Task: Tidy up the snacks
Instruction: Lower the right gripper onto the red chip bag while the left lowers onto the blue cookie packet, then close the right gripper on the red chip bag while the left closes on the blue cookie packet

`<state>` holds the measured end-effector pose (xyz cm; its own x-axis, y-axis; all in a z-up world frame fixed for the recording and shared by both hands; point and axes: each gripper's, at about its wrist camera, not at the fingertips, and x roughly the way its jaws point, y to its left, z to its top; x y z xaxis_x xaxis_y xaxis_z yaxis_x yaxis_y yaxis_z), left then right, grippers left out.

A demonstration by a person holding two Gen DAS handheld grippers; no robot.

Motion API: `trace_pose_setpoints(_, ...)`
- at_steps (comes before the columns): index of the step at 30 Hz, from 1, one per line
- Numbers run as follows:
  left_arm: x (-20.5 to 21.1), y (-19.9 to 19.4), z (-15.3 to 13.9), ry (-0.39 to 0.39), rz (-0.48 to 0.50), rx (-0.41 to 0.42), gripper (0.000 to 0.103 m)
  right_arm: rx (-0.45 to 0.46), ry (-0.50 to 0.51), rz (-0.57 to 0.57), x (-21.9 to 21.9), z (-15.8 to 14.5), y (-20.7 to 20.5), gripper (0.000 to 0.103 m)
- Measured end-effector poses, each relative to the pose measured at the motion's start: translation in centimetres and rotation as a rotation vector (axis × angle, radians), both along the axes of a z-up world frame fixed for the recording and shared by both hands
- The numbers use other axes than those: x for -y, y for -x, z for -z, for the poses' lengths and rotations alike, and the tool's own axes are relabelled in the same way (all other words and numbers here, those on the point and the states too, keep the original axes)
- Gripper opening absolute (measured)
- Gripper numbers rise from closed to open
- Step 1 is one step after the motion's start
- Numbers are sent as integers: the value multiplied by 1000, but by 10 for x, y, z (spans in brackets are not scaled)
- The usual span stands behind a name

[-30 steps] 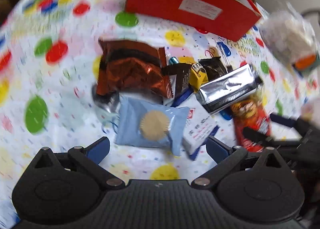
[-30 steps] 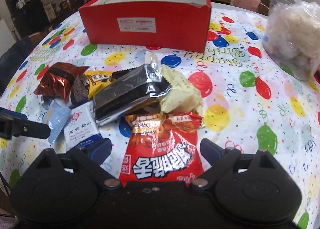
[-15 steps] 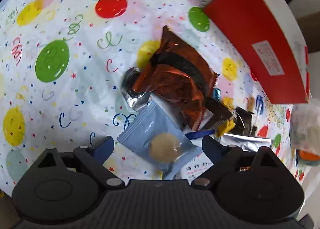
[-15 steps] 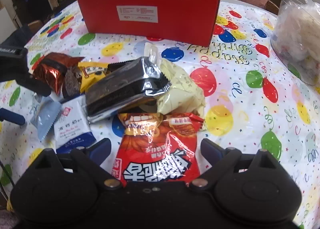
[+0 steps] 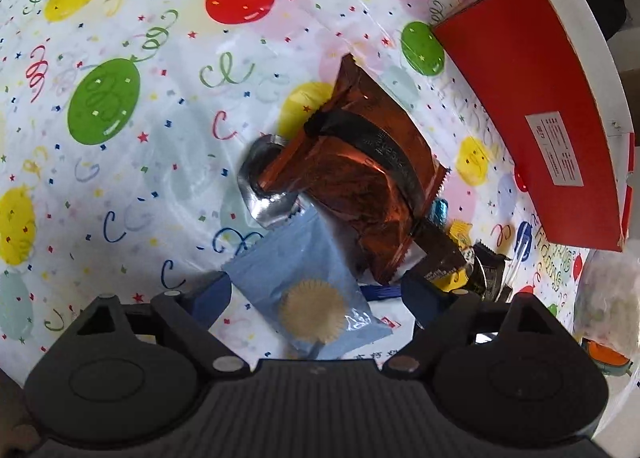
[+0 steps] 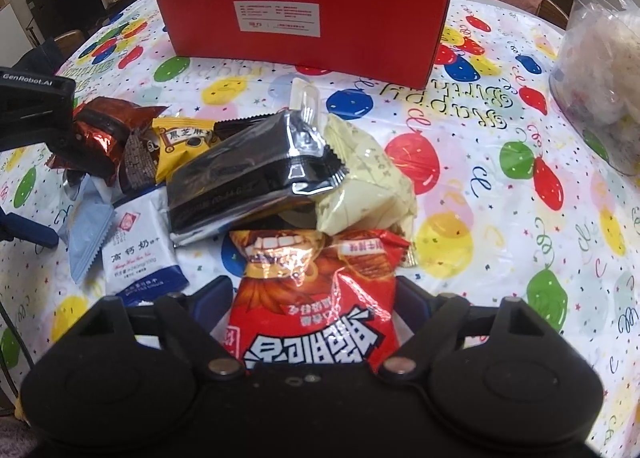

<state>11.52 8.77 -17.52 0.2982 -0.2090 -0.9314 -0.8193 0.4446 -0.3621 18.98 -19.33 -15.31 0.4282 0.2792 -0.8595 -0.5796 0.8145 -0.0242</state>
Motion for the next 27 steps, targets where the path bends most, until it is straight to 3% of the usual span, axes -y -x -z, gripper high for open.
trace_pose_setpoints(8, 11, -2, -5, -75, 71, -27, 75, 15, 1, 5, 2, 0, 3, 79)
trace_pose_setpoints(12, 17, -2, -8, -119, 116, -31, 68, 29, -3, 14, 3, -2, 7, 71)
trace_pose_setpoints(17, 15, 6, -9, -135, 129, -19, 53, 45, -16, 41, 5, -5, 12, 67)
trace_pose_setpoints(22, 8, 19, -9, -107, 129, 18, 47, 55, -35, 65, 6, -7, 18, 63)
trace_pose_setpoints(27, 9, 27, -11, -127, 162, 34, 45, 59, -51, 98, 10, -9, 28, 61)
